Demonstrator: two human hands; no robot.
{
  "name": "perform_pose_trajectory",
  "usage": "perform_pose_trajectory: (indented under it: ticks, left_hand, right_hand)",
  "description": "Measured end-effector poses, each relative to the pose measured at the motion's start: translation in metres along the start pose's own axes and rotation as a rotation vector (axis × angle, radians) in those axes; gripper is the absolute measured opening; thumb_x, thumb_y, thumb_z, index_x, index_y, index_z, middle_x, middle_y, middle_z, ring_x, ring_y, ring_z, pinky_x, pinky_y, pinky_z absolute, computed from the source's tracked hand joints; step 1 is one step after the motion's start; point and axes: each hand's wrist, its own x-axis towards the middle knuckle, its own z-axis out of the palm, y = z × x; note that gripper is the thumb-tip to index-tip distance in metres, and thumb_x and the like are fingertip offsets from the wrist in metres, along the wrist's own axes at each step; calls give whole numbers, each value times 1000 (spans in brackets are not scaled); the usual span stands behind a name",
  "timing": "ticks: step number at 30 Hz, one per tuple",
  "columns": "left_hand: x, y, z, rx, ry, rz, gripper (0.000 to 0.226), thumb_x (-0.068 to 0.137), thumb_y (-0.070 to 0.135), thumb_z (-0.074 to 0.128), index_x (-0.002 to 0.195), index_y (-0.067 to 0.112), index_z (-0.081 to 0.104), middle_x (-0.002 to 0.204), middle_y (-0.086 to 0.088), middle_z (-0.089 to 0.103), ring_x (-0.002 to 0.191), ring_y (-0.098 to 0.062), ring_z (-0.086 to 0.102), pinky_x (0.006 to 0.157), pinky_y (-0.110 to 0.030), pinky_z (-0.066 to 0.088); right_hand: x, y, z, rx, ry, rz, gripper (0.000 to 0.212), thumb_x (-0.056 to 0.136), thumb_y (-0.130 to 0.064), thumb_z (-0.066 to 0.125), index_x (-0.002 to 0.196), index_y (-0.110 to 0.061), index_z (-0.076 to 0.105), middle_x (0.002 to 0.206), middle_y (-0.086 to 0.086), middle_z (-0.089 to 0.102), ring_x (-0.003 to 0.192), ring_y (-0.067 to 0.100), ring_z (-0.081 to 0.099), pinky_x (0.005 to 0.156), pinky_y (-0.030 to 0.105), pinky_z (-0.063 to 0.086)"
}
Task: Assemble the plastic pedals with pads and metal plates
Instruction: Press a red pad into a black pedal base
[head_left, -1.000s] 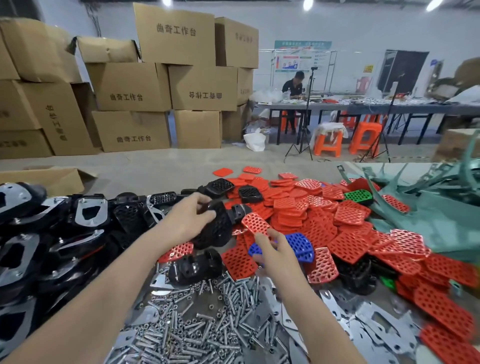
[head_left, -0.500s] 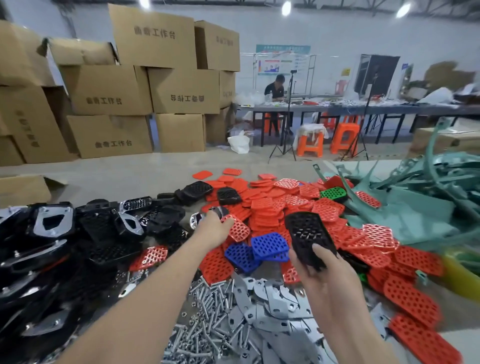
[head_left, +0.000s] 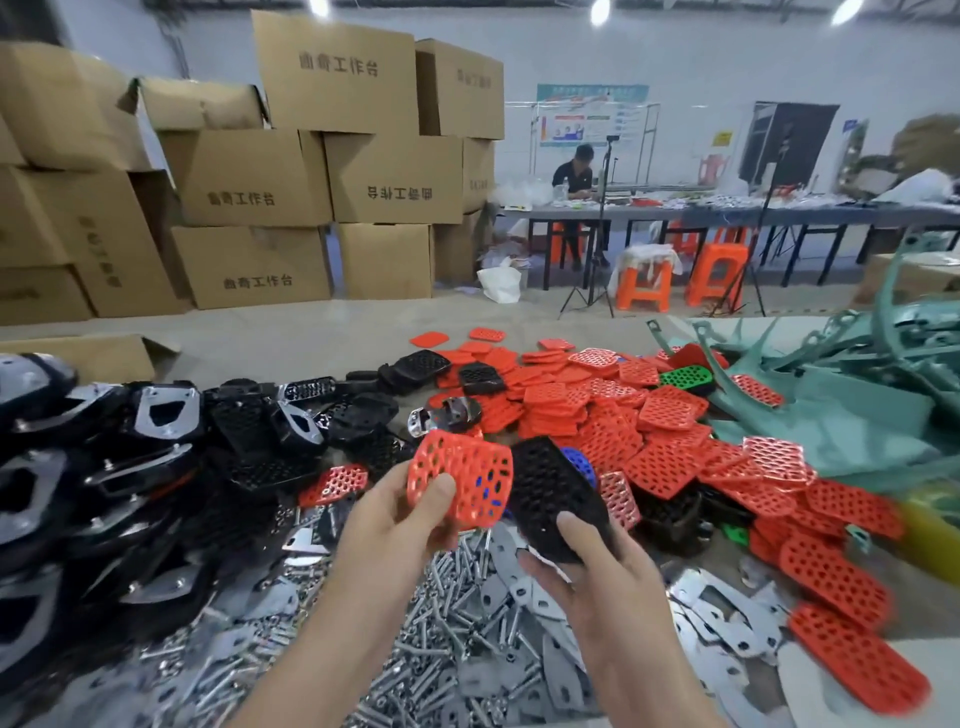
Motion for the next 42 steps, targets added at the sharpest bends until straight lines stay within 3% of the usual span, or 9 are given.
perform_pose_trajectory:
  ticks: [4, 8, 15, 22, 26, 30, 35, 39, 42]
  left_hand:
    - [-29, -14, -11, 118, 103, 63, 11, 96, 27, 63, 101, 29, 72, 90, -9, 73, 73, -16, 64, 74, -41, 55]
    - [-27, -13, -15, 112, 139, 132, 22, 96, 17, 64, 113, 30, 67, 93, 6, 75, 67, -9, 63, 62, -29, 55]
    - [-28, -21, -16, 151, 109, 187, 26, 92, 27, 68, 111, 43, 64, 100, 14, 75, 77, -2, 70, 65, -21, 57]
    - [-23, -31, -18, 128, 100, 184, 25, 94, 23, 67, 111, 41, 64, 101, 16, 75, 81, -2, 71, 65, -18, 55]
    - [-19, -33, -25, 45, 182, 180, 24, 93, 21, 68, 111, 38, 63, 98, 7, 76, 75, -14, 73, 61, -26, 59]
    - [-12, -34, -32, -55, 199, 103, 19, 94, 21, 68, 106, 36, 68, 94, -1, 77, 75, -28, 70, 71, -47, 59]
    - [-13, -33, -27, -9, 89, 95, 28, 96, 20, 64, 105, 46, 71, 88, 2, 76, 69, -13, 66, 60, -22, 53]
    - [-18, -32, -20, 117, 64, 170, 32, 95, 20, 66, 103, 52, 68, 95, 7, 76, 79, -17, 72, 68, -27, 60]
    - [-20, -31, -18, 155, 42, 194, 41, 95, 18, 66, 101, 59, 65, 102, 15, 75, 95, -7, 71, 80, -35, 61]
  right_hand:
    - [-13, 22, 7, -125, -161, -22, 28, 96, -1, 65, 111, -21, 78, 107, 13, 76, 93, 25, 76, 75, 38, 63]
    - [-14, 24, 9, -259, -241, -101, 34, 97, -7, 67, 129, -21, 68, 103, 11, 76, 90, 22, 75, 82, 40, 63]
    - [-12, 25, 0, -262, -267, -101, 32, 96, -11, 67, 125, -23, 69, 104, 9, 77, 99, 28, 76, 87, 43, 62]
    - [-11, 29, 1, -251, -294, -88, 29, 97, -5, 64, 123, -17, 70, 110, 10, 77, 101, 26, 75, 86, 40, 62]
    - [-10, 30, 4, -212, -286, -71, 25, 96, -2, 64, 117, -13, 74, 107, 15, 75, 93, 22, 73, 84, 39, 62]
    - [-8, 32, 5, -168, -274, -41, 27, 95, 2, 63, 111, -14, 77, 104, 13, 75, 91, 21, 72, 81, 37, 62]
    - [-5, 31, 4, -171, -305, -32, 28, 91, -2, 70, 111, -20, 78, 111, 20, 75, 100, 27, 74, 82, 37, 62]
    - [-5, 32, 2, -171, -335, -16, 41, 78, -14, 72, 119, -21, 75, 114, 16, 75, 106, 30, 74, 83, 35, 62]
    - [-6, 33, 2, -172, -349, -15, 42, 78, -13, 72, 118, -24, 75, 112, 15, 76, 106, 31, 74, 84, 36, 62]
